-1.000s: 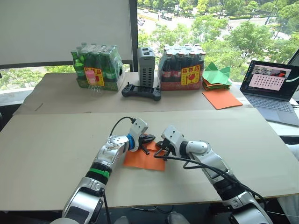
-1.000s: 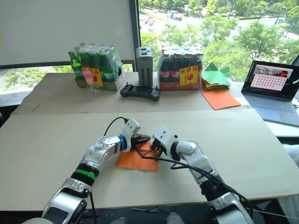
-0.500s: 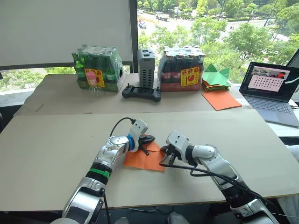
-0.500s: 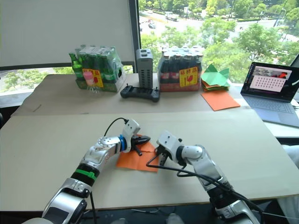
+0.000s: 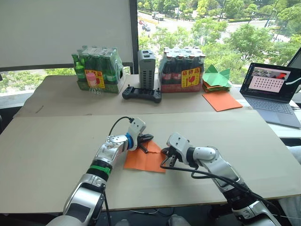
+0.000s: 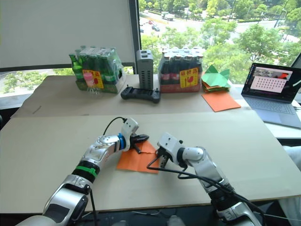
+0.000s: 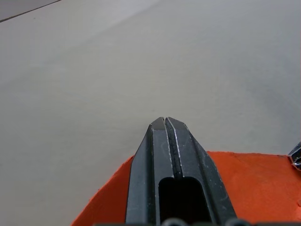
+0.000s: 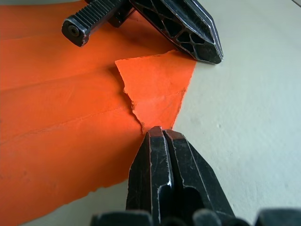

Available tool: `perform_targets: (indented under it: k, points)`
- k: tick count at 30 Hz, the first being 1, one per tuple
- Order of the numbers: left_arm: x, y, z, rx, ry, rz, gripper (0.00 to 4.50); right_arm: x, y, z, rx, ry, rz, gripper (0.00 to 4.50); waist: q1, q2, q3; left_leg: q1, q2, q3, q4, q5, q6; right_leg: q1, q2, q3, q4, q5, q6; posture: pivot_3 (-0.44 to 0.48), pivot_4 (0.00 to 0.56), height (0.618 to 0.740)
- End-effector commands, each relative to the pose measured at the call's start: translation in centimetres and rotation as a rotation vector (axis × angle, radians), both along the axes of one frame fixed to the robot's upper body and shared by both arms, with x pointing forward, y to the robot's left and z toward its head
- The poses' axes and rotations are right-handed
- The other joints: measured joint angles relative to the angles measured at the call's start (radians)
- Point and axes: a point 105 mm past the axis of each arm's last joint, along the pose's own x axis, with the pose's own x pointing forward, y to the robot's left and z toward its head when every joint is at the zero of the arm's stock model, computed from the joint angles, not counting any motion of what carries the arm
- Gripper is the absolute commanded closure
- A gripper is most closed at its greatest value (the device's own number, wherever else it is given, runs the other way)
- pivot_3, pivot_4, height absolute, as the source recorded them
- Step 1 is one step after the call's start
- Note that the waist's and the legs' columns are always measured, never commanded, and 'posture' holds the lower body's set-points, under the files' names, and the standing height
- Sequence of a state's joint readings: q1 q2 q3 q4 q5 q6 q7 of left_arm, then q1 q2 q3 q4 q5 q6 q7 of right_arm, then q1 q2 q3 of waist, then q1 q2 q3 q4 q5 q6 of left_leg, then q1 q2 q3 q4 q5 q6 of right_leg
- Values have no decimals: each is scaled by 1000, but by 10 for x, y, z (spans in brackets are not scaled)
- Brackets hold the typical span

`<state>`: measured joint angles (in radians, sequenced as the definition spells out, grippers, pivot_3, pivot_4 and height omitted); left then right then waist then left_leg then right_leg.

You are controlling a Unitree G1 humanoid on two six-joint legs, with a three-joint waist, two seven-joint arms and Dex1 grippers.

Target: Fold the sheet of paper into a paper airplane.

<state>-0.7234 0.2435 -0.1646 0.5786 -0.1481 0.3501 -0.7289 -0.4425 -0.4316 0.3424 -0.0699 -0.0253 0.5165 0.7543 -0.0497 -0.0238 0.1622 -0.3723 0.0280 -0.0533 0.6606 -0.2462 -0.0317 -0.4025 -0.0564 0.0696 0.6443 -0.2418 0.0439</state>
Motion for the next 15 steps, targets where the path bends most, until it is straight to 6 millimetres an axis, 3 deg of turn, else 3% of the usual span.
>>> perform_targets:
  k: [1, 7, 15]
  points:
    - [1, 12, -9, 39, 24, 40, 4500, -2, 8, -5, 30, 36, 0, 4479, -2, 0, 0, 0, 0, 0, 0, 0, 0, 0, 0, 0, 0, 0, 0, 0, 150, 740]
    - [-1, 8, -7, 26, 24, 33, 4500, 6, 29, 19, 165, -19, -5, 4479, -6, 0, 0, -1, 0, 0, 0, 0, 0, -1, 0, 0, 1, 0, 0, 0, 150, 740]
    - [-2, 7, -8, 22, 27, 34, 4500, 12, 33, 13, 159, -18, -22, 4479, -6, 0, 0, -2, 0, 0, 0, 0, 0, -2, 0, 0, 0, 0, 0, 0, 150, 740]
